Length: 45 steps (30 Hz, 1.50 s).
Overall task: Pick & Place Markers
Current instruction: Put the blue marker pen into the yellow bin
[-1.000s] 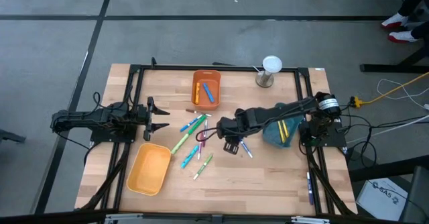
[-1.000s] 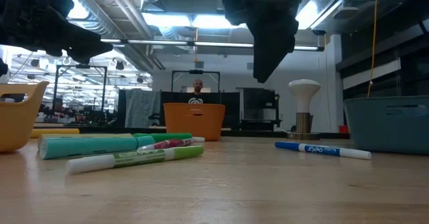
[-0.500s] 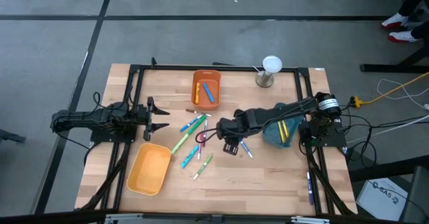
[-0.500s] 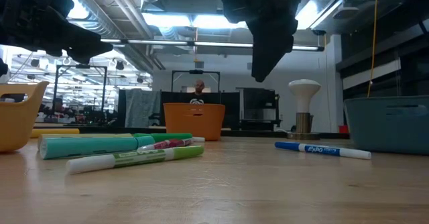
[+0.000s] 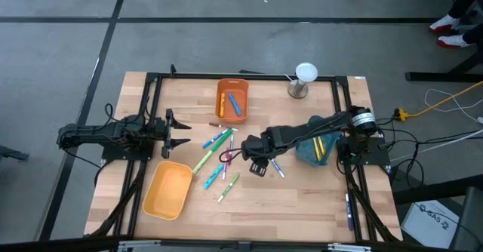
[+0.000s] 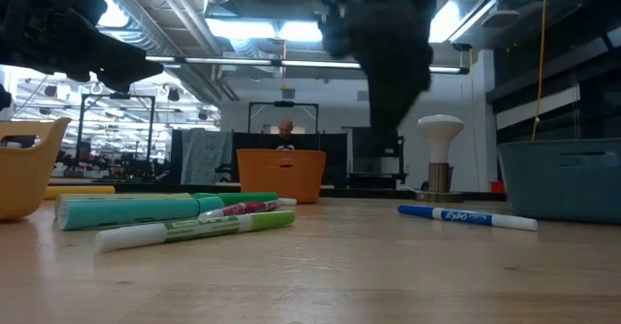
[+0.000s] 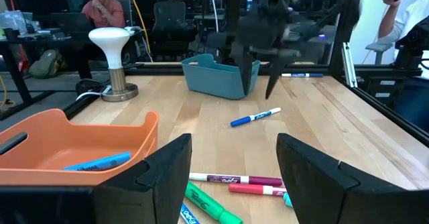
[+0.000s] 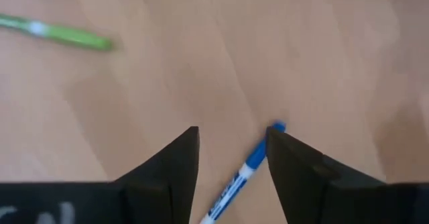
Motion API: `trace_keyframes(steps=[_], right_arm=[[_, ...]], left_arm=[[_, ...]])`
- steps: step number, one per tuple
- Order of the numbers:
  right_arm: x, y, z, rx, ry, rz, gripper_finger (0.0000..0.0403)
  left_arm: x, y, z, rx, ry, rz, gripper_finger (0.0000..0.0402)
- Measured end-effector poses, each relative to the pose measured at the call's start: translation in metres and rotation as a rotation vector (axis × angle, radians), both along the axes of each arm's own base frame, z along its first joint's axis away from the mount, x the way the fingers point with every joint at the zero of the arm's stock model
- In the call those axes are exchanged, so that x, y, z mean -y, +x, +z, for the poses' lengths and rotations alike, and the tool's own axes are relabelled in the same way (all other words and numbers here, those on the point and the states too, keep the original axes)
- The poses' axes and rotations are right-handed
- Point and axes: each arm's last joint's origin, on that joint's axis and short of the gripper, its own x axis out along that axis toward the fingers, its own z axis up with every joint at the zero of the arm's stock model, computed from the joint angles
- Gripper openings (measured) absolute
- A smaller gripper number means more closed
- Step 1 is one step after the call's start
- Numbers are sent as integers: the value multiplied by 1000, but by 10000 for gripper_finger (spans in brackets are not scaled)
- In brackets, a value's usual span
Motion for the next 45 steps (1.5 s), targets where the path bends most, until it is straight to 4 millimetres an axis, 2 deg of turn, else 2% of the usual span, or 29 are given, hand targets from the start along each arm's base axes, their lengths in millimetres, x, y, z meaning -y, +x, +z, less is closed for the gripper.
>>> trace_keyframes(steps=[5,11,28,40,45], right_arm=[[0,2,-27,-127,55,-200,170],[-1,4,-47,-219,113,-271,170],[2,2,-47,-223,58,-329,170],[21,4,-47,-230,70,-363,170],[21,3,-51,-232,74,-367,170]], left_arm=[[0,0,0,0,0,0,214],[0,0,0,1,0,0,214],[0,0,0,0,0,0,214],[0,0,0,0,0,0,214],[0,0,0,0,0,0,214]])
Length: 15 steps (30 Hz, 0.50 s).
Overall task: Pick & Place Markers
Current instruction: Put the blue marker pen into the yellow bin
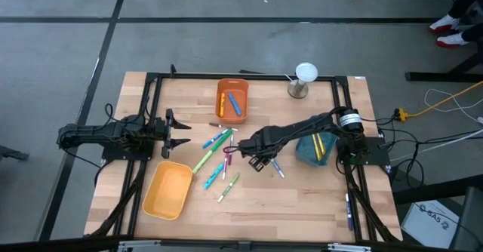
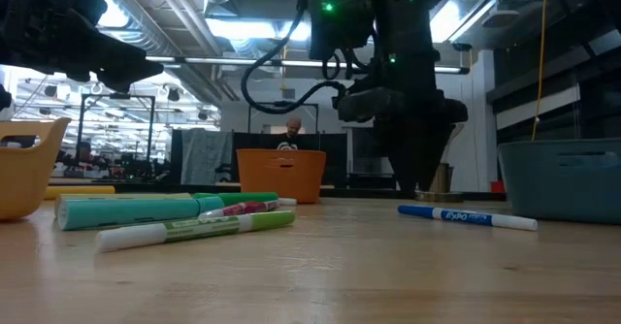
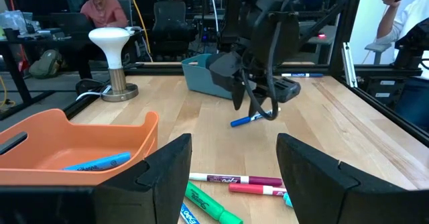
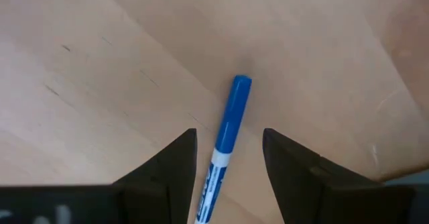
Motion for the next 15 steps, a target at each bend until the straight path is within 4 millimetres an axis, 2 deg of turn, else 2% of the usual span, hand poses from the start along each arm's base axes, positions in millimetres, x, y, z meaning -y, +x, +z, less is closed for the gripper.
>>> trace_keyframes(steps=[5,10,15], right_arm=[[-1,-14,-25,-57,31,-41,170],[-1,-23,-48,-26,134,-66,167],[0,-25,-58,3,158,-84,130]], left_arm=[[0,0,0,0,0,0,214],[0,0,0,1,0,0,214],[0,0,0,0,0,0,214]])
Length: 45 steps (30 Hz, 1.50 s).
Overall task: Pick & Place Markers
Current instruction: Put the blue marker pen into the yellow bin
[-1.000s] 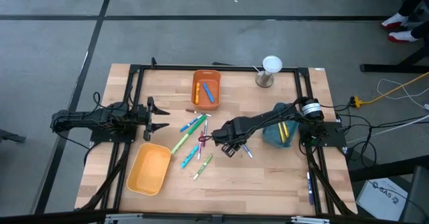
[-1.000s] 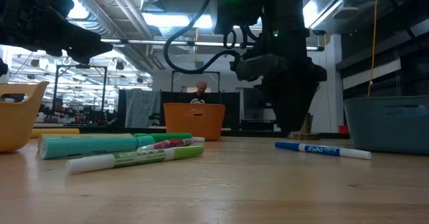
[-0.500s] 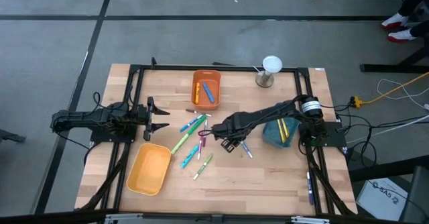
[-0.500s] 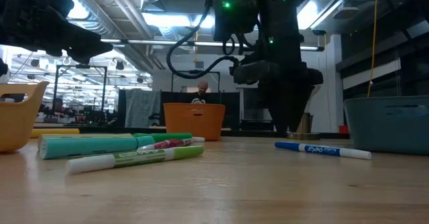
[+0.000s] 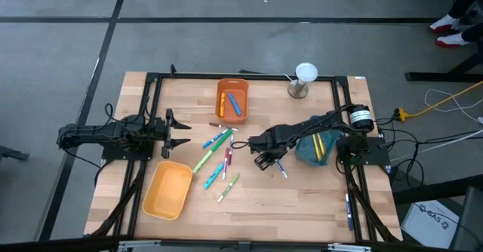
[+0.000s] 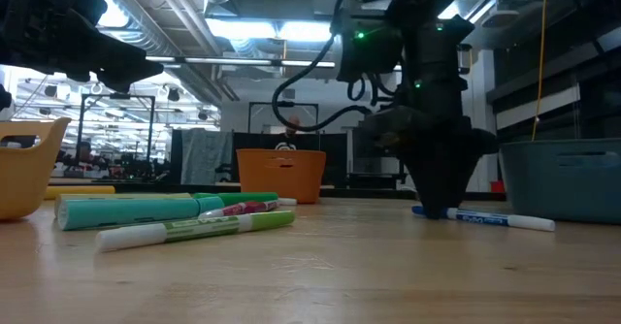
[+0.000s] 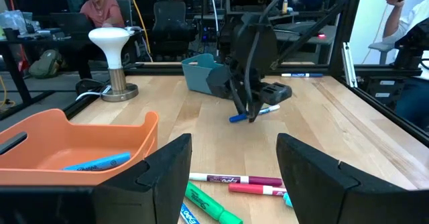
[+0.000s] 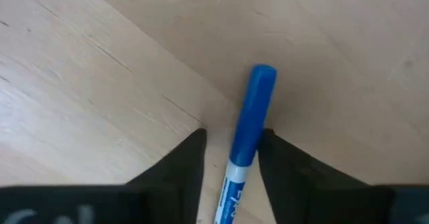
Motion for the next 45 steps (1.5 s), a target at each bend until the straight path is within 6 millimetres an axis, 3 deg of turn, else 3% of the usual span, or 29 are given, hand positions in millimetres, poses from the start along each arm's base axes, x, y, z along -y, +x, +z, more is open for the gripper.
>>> trace_keyframes(steps=[7,15,22,28,36,45], right_arm=[[-1,0,-2,-4,13,-94,37],[-1,4,2,-2,1,-137,36],[-1,20,32,10,-110,-61,37],[0,47,62,205,-180,9,36],[-4,82,80,580,-190,132,39],[-7,105,103,917,-225,236,40]], left_arm=[[0,0,0,0,0,0,214],[0,0,0,0,0,0,214],[0,0,0,0,0,0,214],[0,0,0,0,0,0,214],[0,0,0,0,0,0,214],[0,0,0,0,0,0,214]])
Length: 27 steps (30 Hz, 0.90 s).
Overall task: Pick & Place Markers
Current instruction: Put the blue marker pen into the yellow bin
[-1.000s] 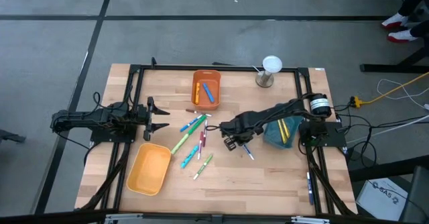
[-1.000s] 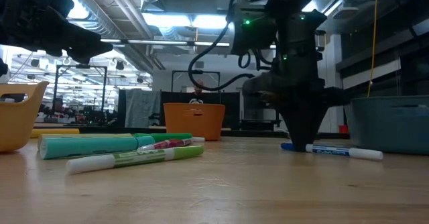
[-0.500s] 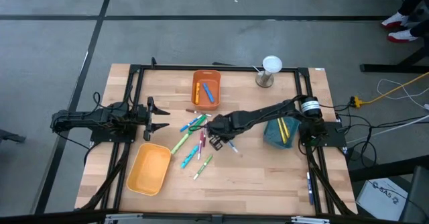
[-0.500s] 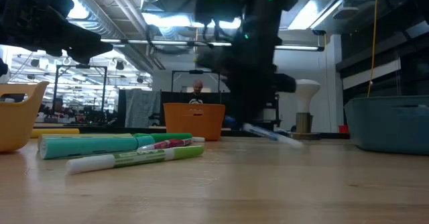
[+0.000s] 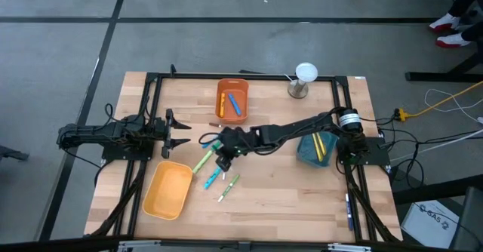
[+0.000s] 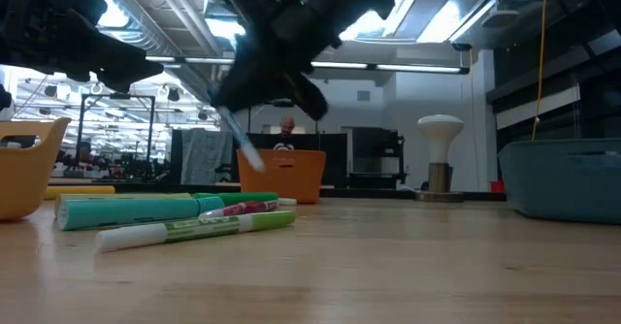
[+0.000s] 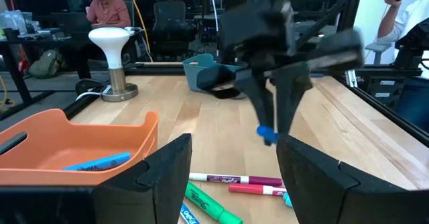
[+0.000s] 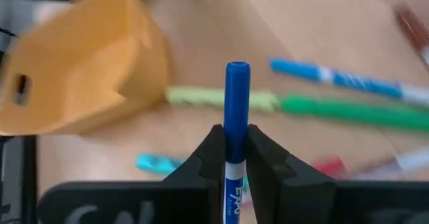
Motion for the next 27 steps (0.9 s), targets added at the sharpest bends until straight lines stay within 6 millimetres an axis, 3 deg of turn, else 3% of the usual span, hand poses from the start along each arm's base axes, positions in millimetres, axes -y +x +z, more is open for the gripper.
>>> trace_keyframes(steps=[13,27], right_arm=[[-12,15,33,379,-163,180,41],[-35,15,43,505,-339,294,41]], left_arm=[[0,0,0,0,0,0,214],[0,0,0,0,0,0,214]])
